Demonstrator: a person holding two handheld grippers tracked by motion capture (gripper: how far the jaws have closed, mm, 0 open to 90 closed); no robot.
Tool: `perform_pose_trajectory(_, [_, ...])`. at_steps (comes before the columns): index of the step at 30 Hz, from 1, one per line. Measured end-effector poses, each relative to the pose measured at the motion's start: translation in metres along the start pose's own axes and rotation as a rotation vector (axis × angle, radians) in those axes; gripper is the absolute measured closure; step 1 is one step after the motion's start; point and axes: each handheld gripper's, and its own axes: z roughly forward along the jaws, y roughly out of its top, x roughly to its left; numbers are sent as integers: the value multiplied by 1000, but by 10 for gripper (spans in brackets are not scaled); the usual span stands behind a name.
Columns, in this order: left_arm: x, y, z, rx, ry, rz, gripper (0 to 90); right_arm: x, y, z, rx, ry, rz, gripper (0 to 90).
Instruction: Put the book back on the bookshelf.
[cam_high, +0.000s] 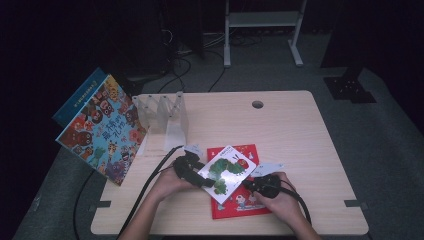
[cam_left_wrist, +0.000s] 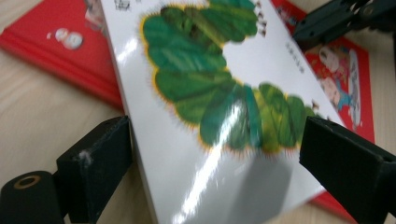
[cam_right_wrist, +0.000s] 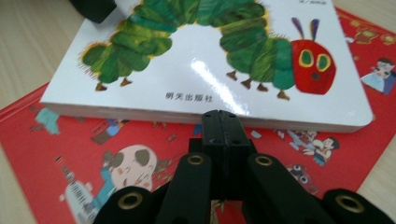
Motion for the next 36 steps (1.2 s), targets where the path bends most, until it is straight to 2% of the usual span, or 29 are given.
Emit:
perform_pose_trajectory(4, [-1, -8, -3, 24, 5, -24, 84, 6, -1, -4, 25, 39, -19, 894])
perform_pose_trajectory(10, [2, -12, -5, 20, -17, -42, 79, 16, 3, 3, 15, 82, -32, 895])
perform_pose_trajectory(14, [4, -14, -7, 20, -22, -39, 78, 21, 7, 10, 3, 89, -46, 895])
perform_pose_trajectory(18, [7, -16, -10, 24, -1, -42, 49, 26, 12, 16, -6, 86, -62, 895])
perform_pose_trajectory(19, [10, -18, -12, 9, -11, -64, 49, 29, 14, 19, -13, 83, -65, 895])
perform_pose_trajectory(20, [10, -18, -12, 9, -11, -64, 49, 29, 14, 19, -15, 82, -68, 894])
perform_pose_trajectory(22, [11, -17, -12, 6, -19, -91, 53, 29, 14, 20, -21, 82, -69, 894])
perform_pose_trajectory(26, [12, -16, -13, 0, -25, -106, 62, 30, 14, 20, -22, 74, -62, 893])
perform_pose_trajectory(27, [12, -15, -14, -7, -35, -122, 63, 31, 14, 20, -23, 64, -63, 894])
perform_pose_trajectory(29, [12, -15, -15, -16, -37, -126, 64, 32, 14, 20, -23, 61, -61, 894])
perform_pose_trajectory(30, [12, -15, -19, -40, -44, -127, 68, 32, 14, 20, -23, 58, -59, 894])
perform_pose_trajectory(32, [12, -14, -22, -56, -49, -124, 76, 32, 13, 20, -24, 59, -56, 895])
perform_pose_trajectory(33, [10, -11, -28, -91, -54, -118, 78, 31, 13, 19, -25, 61, -48, 895])
perform_pose_trajectory(35, [9, -10, -31, -101, -56, -106, 85, 31, 13, 19, -25, 61, -51, 895])
perform_pose_trajectory(36, [6, -7, -36, -132, -58, -100, 101, 31, 13, 19, -23, 58, -48, 895])
